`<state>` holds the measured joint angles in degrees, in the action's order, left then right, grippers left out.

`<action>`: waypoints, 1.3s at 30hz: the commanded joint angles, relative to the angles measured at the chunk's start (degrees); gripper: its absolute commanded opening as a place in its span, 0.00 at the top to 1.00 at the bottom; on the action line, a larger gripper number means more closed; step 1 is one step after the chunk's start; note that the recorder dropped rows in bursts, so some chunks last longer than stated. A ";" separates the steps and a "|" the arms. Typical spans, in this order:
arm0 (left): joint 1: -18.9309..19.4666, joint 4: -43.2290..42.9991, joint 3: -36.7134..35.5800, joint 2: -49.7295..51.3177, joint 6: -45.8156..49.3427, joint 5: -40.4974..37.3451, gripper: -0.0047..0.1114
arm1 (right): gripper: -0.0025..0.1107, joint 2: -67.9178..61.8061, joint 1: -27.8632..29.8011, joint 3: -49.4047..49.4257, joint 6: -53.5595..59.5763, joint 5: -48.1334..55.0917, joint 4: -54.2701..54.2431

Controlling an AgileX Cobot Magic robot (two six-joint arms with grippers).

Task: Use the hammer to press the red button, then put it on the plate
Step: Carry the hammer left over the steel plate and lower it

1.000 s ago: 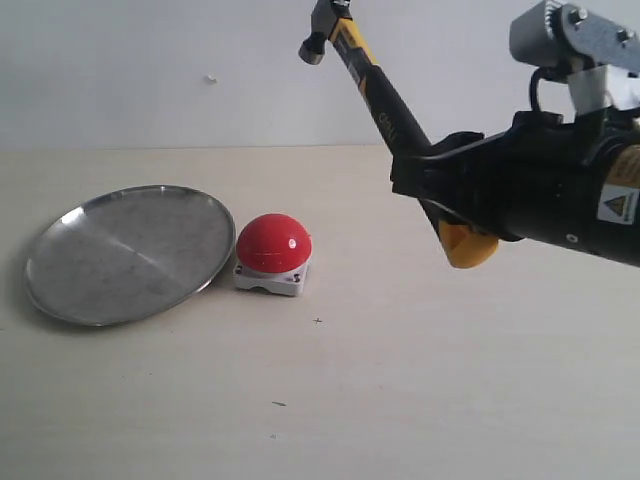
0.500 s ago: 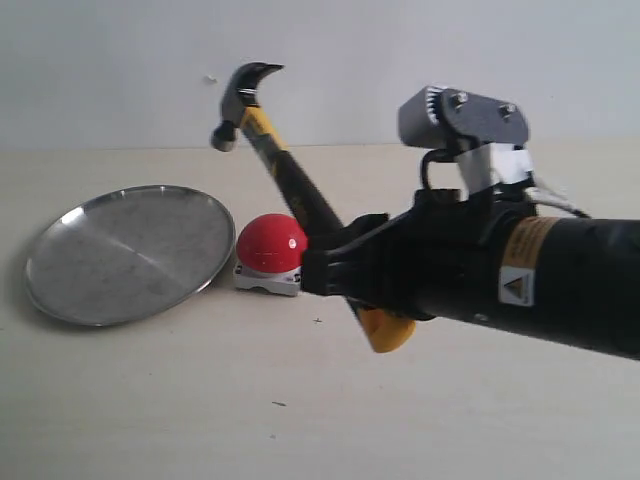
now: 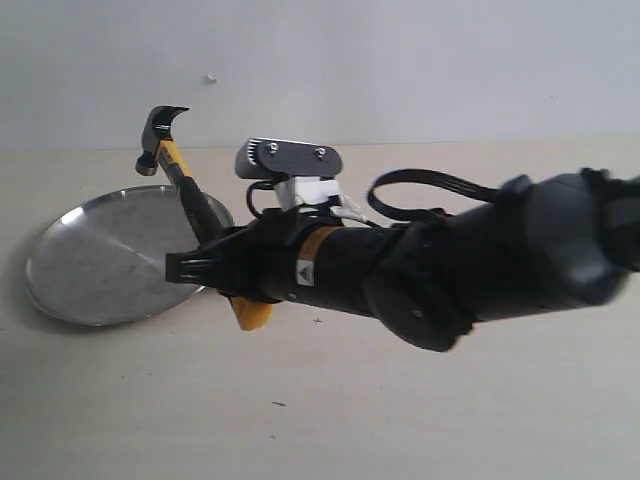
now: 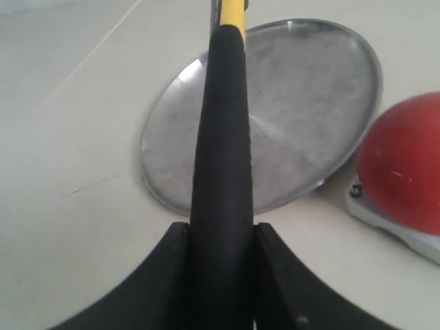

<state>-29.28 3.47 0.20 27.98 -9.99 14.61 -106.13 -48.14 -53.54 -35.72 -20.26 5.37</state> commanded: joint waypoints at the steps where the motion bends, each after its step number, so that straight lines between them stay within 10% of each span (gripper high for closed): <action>1: 0.14 -0.12 -0.20 -0.23 -0.23 0.07 0.96 | 0.98 -6.23 0.15 -10.32 1.14 -3.40 1.01; 39: 0.14 -0.12 -0.20 -0.23 -0.23 0.07 0.96 | 0.98 -30.27 0.15 -35.02 -13.81 -5.91 0.90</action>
<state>-29.28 3.47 0.20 27.98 -10.09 14.61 -137.67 -48.14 -87.26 -50.65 -20.41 5.25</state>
